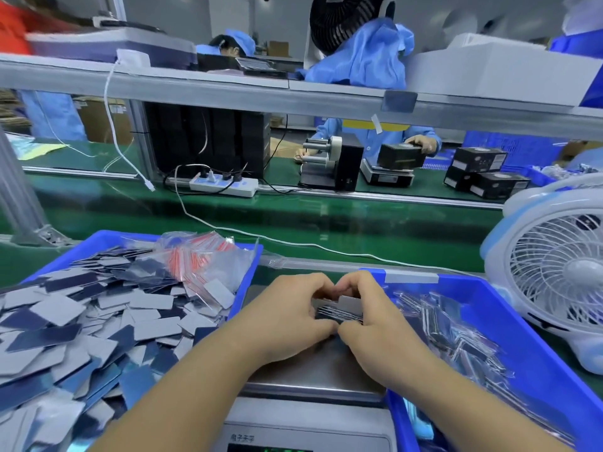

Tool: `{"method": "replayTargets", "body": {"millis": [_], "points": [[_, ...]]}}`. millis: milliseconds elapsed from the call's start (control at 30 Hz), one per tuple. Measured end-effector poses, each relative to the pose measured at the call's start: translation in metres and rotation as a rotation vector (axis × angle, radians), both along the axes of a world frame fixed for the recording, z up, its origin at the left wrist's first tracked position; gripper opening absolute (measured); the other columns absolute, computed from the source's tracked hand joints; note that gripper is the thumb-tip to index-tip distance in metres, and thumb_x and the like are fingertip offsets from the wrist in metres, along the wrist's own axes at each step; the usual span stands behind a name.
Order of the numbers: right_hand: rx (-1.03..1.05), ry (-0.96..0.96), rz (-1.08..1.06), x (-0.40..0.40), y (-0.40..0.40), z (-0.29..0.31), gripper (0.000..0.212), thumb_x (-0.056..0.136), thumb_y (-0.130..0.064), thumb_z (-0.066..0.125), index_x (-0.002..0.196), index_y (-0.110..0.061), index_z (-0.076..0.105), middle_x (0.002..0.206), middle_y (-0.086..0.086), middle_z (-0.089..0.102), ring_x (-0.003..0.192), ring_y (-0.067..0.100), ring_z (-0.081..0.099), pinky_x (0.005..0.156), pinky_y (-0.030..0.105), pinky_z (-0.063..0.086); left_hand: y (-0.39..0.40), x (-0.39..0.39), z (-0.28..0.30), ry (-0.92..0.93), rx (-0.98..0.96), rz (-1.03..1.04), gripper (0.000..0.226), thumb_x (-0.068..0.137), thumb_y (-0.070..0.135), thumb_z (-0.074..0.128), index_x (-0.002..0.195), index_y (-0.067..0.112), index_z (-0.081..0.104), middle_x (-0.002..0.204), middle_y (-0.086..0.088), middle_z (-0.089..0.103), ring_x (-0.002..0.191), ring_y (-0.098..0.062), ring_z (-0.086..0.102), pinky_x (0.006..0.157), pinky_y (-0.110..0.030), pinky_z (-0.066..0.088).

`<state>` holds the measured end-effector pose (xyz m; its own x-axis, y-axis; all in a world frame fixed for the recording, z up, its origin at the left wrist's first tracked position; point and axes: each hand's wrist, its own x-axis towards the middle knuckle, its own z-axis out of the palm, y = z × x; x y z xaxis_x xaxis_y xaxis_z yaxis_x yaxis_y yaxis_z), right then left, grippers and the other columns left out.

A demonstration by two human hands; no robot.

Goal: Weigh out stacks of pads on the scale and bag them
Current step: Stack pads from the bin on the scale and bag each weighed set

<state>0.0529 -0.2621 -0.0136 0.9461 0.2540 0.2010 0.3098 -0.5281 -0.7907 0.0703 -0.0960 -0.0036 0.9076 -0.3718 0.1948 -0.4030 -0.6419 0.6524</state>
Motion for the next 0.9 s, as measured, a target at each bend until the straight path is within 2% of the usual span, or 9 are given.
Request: {"method": "replayTargets", "body": {"millis": [100, 233, 300, 433, 500, 567, 700, 800, 900], "points": [[-0.019, -0.101, -0.051, 0.003, -0.007, 0.004, 0.022, 0.074, -0.02, 0.056, 0.087, -0.038, 0.054, 0.09, -0.014, 0.057, 0.081, 0.001, 0.051, 0.063, 0.011, 0.036, -0.002, -0.001, -0.001, -0.042, 0.041, -0.022, 0.012, 0.082, 0.03, 0.073, 0.094, 0.03, 0.069, 0.064, 0.041, 0.053, 0.06, 0.013, 0.049, 0.053, -0.006, 0.034], [-0.097, -0.278, -0.091, 0.005, -0.019, 0.012, 0.024, 0.084, -0.01, 0.07, 0.075, -0.031, 0.063, 0.078, -0.014, 0.061, 0.077, 0.007, 0.054, 0.066, 0.016, 0.041, -0.003, -0.001, -0.004, -0.064, 0.069, -0.031, 0.019, 0.084, 0.032, 0.071, 0.103, 0.031, 0.071, 0.071, 0.023, 0.054, 0.07, 0.017, 0.049, 0.06, -0.004, 0.034], [-0.03, -0.275, -0.076, 0.004, -0.021, 0.016, 0.025, 0.084, -0.008, 0.072, 0.077, -0.031, 0.065, 0.077, -0.012, 0.062, 0.074, 0.011, 0.056, 0.066, 0.021, 0.045, -0.002, 0.0, -0.004, -0.063, 0.076, -0.031, 0.022, 0.085, 0.034, 0.07, 0.106, 0.031, 0.07, 0.076, 0.024, 0.053, 0.072, 0.019, 0.048, 0.062, -0.004, 0.035], [0.178, -0.294, -0.009, 0.003, -0.023, 0.024, 0.024, 0.083, -0.008, 0.071, 0.081, -0.032, 0.067, 0.076, -0.009, 0.065, 0.069, 0.01, 0.056, 0.064, 0.017, 0.045, -0.002, 0.003, -0.004, -0.053, 0.103, -0.041, 0.013, 0.086, 0.036, 0.068, 0.097, 0.031, 0.069, 0.079, 0.021, 0.056, 0.076, 0.012, 0.049, 0.06, -0.01, 0.033], [0.353, -0.307, -0.041, 0.004, -0.026, 0.028, 0.015, 0.081, -0.013, 0.068, 0.08, -0.029, 0.067, 0.075, -0.005, 0.065, 0.068, 0.015, 0.055, 0.063, 0.02, 0.046, -0.001, 0.004, -0.004, -0.04, 0.104, -0.04, 0.013, 0.087, 0.036, 0.07, 0.099, 0.032, 0.069, 0.081, 0.023, 0.057, 0.078, 0.012, 0.05, 0.062, -0.009, 0.034], [0.406, -0.317, -0.11, 0.008, -0.031, 0.028, 0.016, 0.083, -0.011, 0.068, 0.079, -0.026, 0.067, 0.072, -0.006, 0.064, 0.065, 0.009, 0.053, 0.059, 0.018, 0.045, 0.001, 0.003, -0.006, -0.022, 0.101, -0.034, 0.018, 0.086, 0.037, 0.072, 0.104, 0.033, 0.07, 0.077, 0.028, 0.055, 0.076, 0.017, 0.049, 0.062, -0.005, 0.035], [0.136, -0.13, -0.166, 0.018, -0.031, 0.01, 0.022, 0.083, -0.006, 0.07, 0.075, -0.026, 0.066, 0.066, -0.011, 0.064, 0.062, 0.007, 0.053, 0.058, 0.015, 0.042, 0.006, 0.003, -0.004, 0.007, 0.066, 0.021, 0.02, 0.084, 0.033, 0.075, 0.102, 0.034, 0.069, 0.067, 0.041, 0.054, 0.066, 0.017, 0.05, 0.059, -0.005, 0.036], [0.031, 0.03, -0.137, 0.021, -0.032, 0.002, 0.022, 0.086, -0.01, 0.067, 0.079, -0.03, 0.069, 0.068, -0.012, 0.066, 0.064, 0.007, 0.056, 0.059, 0.015, 0.041, 0.01, 0.003, 0.0, 0.043, 0.021, 0.058, 0.031, 0.08, 0.03, 0.076, 0.103, 0.04, 0.058, 0.079, 0.023, 0.062, 0.062, 0.005, 0.052, 0.06, -0.014, 0.039], [-0.092, -0.022, -0.121, 0.019, -0.033, 0.006, 0.026, 0.09, -0.018, 0.064, 0.077, -0.039, 0.07, 0.068, -0.014, 0.067, 0.051, -0.001, 0.05, 0.051, 0.008, 0.036, 0.01, 0.003, 0.001, 0.049, 0.031, 0.047, 0.038, 0.079, 0.029, 0.077, 0.1, 0.043, 0.048, 0.088, 0.019, 0.066, 0.067, -0.002, 0.054, 0.066, -0.024, 0.046]]}}
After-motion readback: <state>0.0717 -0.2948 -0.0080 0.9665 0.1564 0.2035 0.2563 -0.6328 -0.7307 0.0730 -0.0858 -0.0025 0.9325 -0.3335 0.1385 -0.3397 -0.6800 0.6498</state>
